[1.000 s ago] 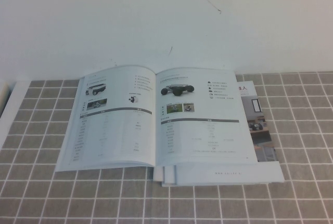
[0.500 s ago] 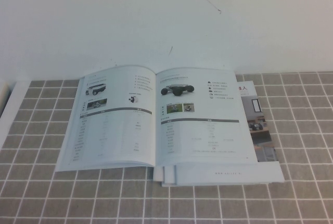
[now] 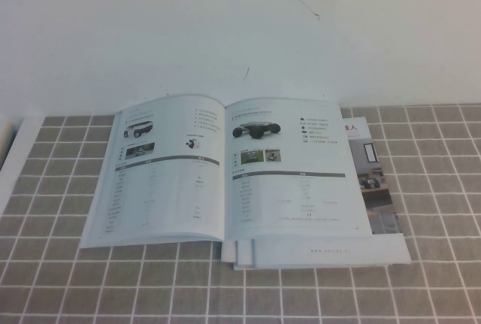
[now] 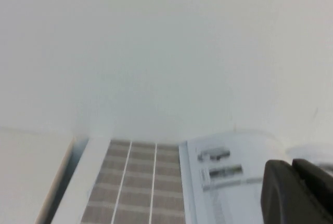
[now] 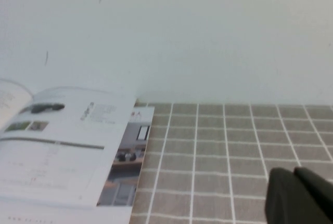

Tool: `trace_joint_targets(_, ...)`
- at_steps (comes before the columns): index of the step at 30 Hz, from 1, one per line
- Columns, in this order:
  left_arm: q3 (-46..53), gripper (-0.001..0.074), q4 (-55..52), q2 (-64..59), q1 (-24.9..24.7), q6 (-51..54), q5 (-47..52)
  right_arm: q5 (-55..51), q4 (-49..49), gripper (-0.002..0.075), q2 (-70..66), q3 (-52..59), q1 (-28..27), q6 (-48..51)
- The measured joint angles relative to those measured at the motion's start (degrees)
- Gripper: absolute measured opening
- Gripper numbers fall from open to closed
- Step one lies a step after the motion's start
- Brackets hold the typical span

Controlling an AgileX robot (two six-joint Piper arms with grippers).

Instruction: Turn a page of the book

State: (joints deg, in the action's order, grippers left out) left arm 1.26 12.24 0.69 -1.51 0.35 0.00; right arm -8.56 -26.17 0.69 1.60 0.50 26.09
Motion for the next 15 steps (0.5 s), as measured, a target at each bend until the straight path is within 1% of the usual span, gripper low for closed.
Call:
trace_joint_targets(3,0.0,-0.0004,2.4,0.0,0.0,-0.4,-7.3,3.3,-1.1,-0.0003,0.0,0.0,0.0,0.0)
trace_joint_targets(8,0.0,-0.0004,3.9,0.0,0.0,-5.0,-11.1,7.8,-1.3,-0.0003,0.0,0.0,0.0,0.3)
trace_joint_targets(12,0.0,-0.0004,4.2,0.0,0.0,-6.7,-11.9,15.5,-2.7,-0.0003,0.0,0.0,0.0,-1.1)
trace_joint_targets(15,0.0,-0.0004,4.3,0.0,0.0,-8.8,-16.9,23.1,-3.1,-0.0003,0.0,0.0,0.0,-4.6)
